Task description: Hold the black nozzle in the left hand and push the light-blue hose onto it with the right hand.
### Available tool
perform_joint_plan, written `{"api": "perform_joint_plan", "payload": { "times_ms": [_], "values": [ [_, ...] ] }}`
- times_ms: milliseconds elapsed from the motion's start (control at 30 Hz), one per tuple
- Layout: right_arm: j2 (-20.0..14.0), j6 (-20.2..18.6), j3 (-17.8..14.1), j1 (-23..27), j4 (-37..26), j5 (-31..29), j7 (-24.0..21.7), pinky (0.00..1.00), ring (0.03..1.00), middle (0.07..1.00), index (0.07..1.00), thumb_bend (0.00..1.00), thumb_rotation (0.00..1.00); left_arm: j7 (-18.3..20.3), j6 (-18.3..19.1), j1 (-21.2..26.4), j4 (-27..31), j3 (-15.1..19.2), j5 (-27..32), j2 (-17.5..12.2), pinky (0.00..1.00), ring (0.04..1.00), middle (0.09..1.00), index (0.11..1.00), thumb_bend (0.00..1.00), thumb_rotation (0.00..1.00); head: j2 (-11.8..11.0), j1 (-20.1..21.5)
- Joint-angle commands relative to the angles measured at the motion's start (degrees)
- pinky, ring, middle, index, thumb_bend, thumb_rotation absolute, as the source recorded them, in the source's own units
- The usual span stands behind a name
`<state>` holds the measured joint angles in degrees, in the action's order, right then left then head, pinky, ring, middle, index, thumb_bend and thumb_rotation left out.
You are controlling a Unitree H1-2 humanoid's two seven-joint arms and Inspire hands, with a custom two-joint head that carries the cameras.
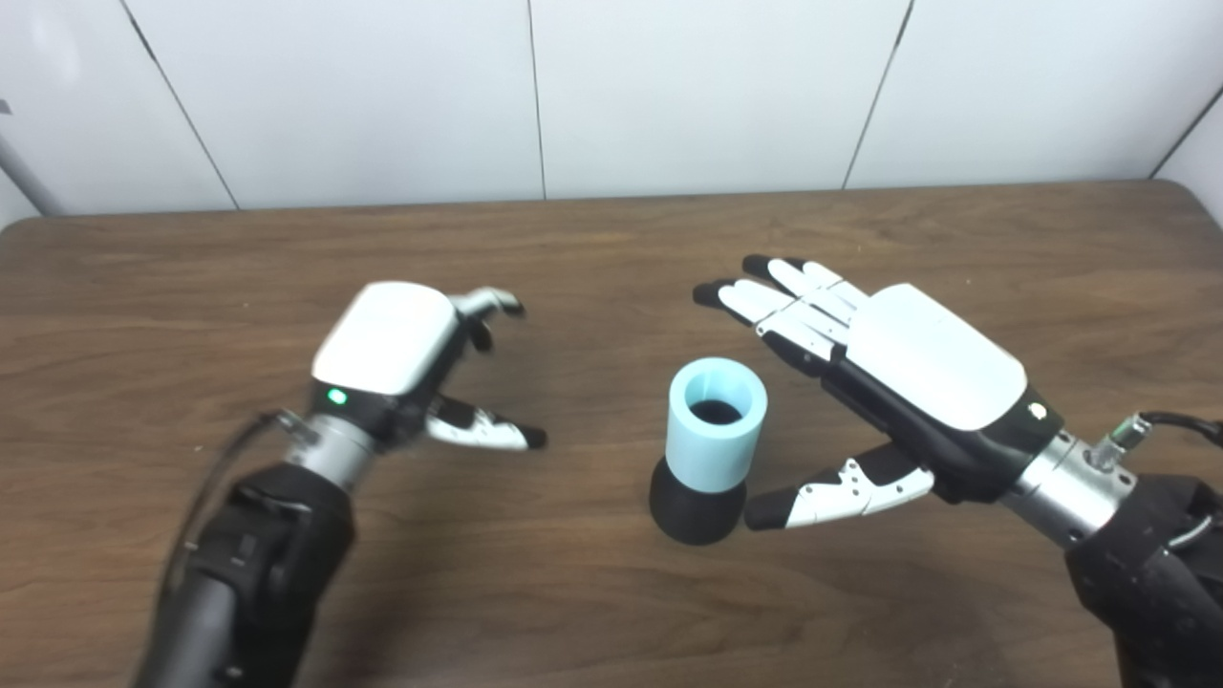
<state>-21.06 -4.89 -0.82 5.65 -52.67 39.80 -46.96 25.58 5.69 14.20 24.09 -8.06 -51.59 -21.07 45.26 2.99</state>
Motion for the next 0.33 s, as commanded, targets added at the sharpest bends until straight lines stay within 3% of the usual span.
{"api": "perform_joint_plan", "payload": {
  "times_ms": [0,167,300],
  "values": [
    [-0.6,-0.5,-1.0,0.7,-0.9,-0.8,2.4,0.99,1.000,0.956,0.972,0.62,1.00,-0.5,0.9,2.1,2.3,3.0,5.3,-1.1,0.74,0.812,0.816,0.858,1.00,0.45,0.0,0.0],
    [1.9,-8.6,-2.7,-0.1,0.9,-9.3,4.5,0.98,1.000,0.998,0.980,0.62,1.00,-2.2,4.0,0.4,0.8,10.8,19.2,-0.5,0.80,0.895,0.898,0.908,0.89,0.39,-0.1,0.0],
    [2.7,-10.3,-3.2,-1.2,3.4,-11.3,7.9,0.94,1.000,1.000,0.999,0.61,1.00,-6.7,5.8,-2.7,-2.1,17.6,31.1,4.1,0.83,0.873,0.905,0.915,0.74,0.31,-0.2,0.5]
  ]
}}
